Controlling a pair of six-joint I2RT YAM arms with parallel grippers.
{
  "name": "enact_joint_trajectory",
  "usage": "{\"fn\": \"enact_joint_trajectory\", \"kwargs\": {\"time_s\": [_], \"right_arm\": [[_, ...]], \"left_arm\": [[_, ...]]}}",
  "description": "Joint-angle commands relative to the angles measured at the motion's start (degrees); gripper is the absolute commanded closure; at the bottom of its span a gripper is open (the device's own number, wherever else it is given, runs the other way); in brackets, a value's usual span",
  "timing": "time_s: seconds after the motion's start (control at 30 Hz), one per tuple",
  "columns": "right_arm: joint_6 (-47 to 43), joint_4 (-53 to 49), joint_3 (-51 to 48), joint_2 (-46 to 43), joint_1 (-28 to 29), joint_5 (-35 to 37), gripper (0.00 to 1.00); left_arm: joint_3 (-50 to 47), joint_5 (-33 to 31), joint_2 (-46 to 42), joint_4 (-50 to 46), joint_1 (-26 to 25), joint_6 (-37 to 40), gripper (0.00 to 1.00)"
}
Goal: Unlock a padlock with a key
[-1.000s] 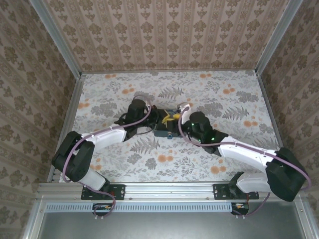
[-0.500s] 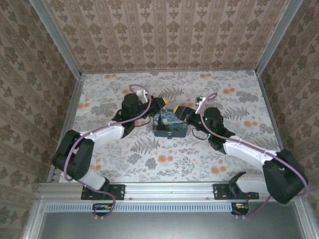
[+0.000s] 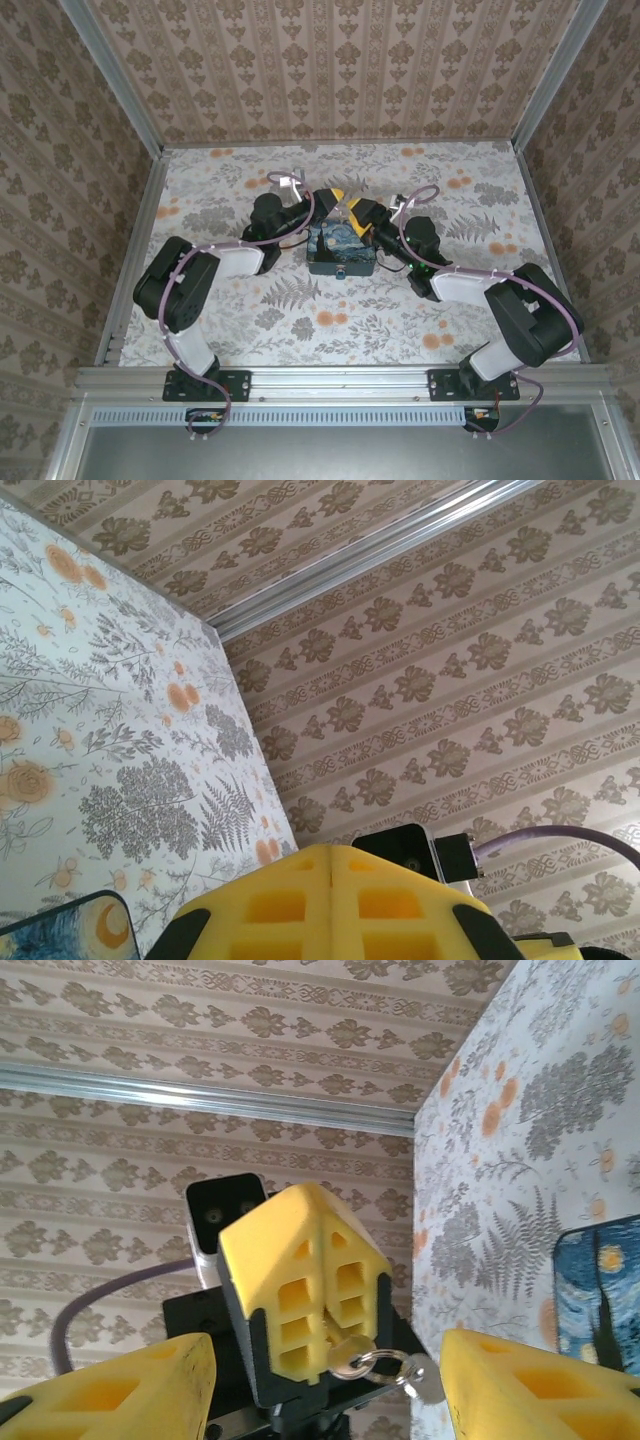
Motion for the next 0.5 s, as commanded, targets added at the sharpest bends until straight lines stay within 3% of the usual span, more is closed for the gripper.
{"fn": "enact_joint_trajectory", "kwargs": {"time_s": [0.0, 0.27, 0.47], "right_arm": [[3.57, 4.54, -0.34, 1.09, 0.07, -1.05, 0.37], [5.88, 7.62, 1.39, 5.04, 0.98, -1.67, 0.41], [7.68, 11.90, 1.87, 7.45, 1.21, -1.58, 0.49]], "left_arm": [[1.40, -0.45, 0.34, 6.76, -0.01, -1.01, 1.00], [2.06, -0.13, 1.12, 8.43, -0.82, -1.01, 1.00], [1.95, 0.27, 0.96, 8.76, -1.00, -0.49, 1.00]]}}
